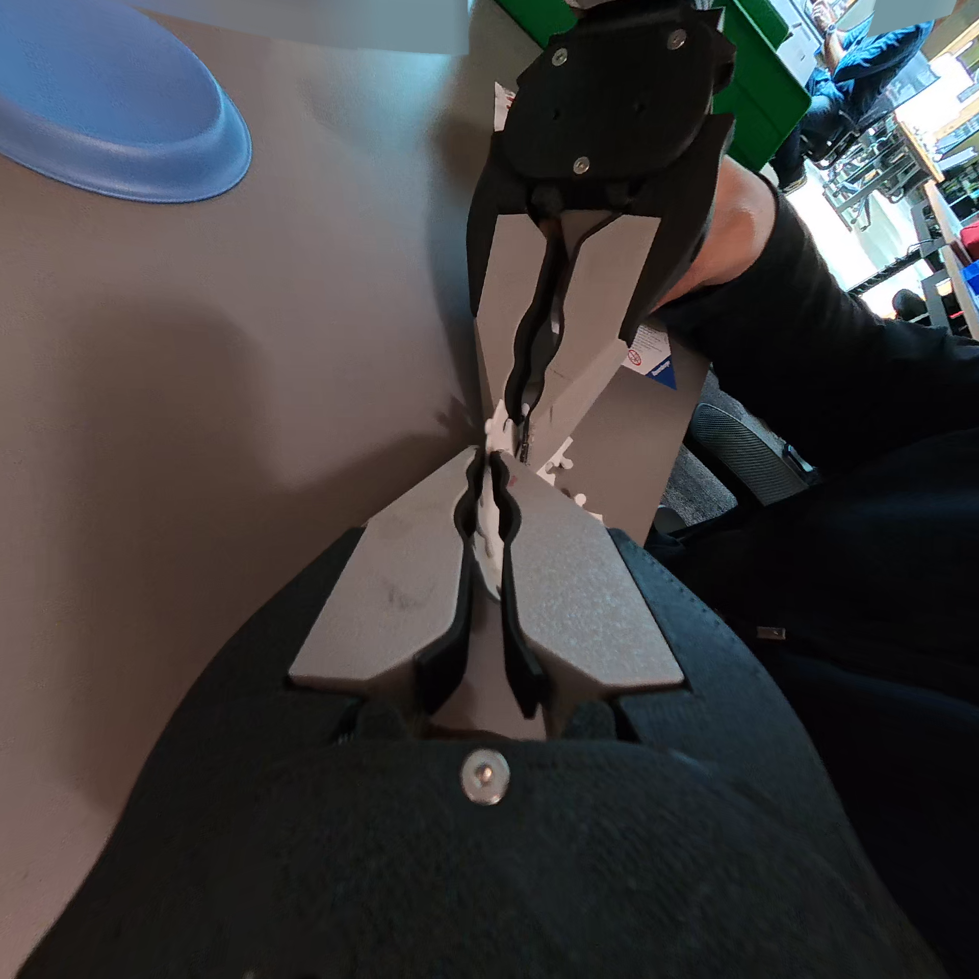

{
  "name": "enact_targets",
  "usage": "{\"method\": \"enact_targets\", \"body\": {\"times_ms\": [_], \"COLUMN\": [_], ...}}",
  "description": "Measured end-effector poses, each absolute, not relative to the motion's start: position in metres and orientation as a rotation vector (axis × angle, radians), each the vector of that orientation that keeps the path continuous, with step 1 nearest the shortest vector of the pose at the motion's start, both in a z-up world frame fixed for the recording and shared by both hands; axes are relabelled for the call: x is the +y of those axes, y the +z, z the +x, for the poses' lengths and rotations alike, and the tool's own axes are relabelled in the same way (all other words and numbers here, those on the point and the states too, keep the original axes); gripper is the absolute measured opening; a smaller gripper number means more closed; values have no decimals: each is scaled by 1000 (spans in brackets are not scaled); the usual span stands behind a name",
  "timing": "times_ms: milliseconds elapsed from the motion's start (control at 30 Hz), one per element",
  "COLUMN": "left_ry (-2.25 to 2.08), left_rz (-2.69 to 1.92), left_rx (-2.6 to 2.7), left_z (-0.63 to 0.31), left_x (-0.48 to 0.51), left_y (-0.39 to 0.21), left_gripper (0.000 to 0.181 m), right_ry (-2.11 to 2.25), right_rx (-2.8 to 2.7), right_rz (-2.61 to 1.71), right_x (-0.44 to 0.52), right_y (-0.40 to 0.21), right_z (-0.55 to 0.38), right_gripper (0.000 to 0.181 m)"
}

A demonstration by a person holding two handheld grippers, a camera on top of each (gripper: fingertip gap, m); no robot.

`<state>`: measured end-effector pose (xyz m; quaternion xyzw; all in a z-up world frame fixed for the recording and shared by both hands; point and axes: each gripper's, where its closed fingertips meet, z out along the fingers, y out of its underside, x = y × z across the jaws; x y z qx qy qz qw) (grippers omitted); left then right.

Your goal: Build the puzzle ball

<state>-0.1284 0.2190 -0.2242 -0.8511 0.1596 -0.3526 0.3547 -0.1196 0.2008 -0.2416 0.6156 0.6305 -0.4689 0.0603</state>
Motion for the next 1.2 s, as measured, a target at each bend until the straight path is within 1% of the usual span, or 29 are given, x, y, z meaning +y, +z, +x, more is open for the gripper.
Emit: {"method": "enact_targets", "body": {"times_ms": [167, 300, 667, 800, 867, 900, 1000, 1100, 1200], "left_ry": [-916, -1022, -1054, -1045, -1042, -1051, -1051, -997, -976], "left_rz": [-2190, -2165, -2182, -2196, -2209, -2212, -2228, -2245, -2238], "left_rx": [416, 399, 472, 482, 473, 469, 497, 536, 548], "left_z": [-129, -131, -133, -134, -136, -136, -132, -127, -126], "left_x": [218, 213, 207, 206, 206, 206, 204, 206, 208], "left_y": [-223, -216, -215, -217, -218, -219, -222, -226, -224], "left_gripper": [0, 0, 1, 10, 20, 21, 16, 1, 0], "right_ry": [-1429, -1458, -1468, -1467, -1474, -1474, -1472, -1468, -1483], "right_rx": [1936, 1942, 1947, 1933, 1927, 1926, 1932, 1940, 1928], "right_rz": [1849, 1828, 1802, 1796, 1799, 1799, 1794, 1794, 1802], "right_x": [200, 198, 195, 195, 197, 197, 196, 195, 197], "right_y": [-240, -235, -235, -236, -236, -236, -236, -235, -235], "right_z": [-121, -123, -125, -124, -124, -124, -124, -125, -125], "right_gripper": [2, 0, 0, 0, 0, 0, 0, 0, 0]}}
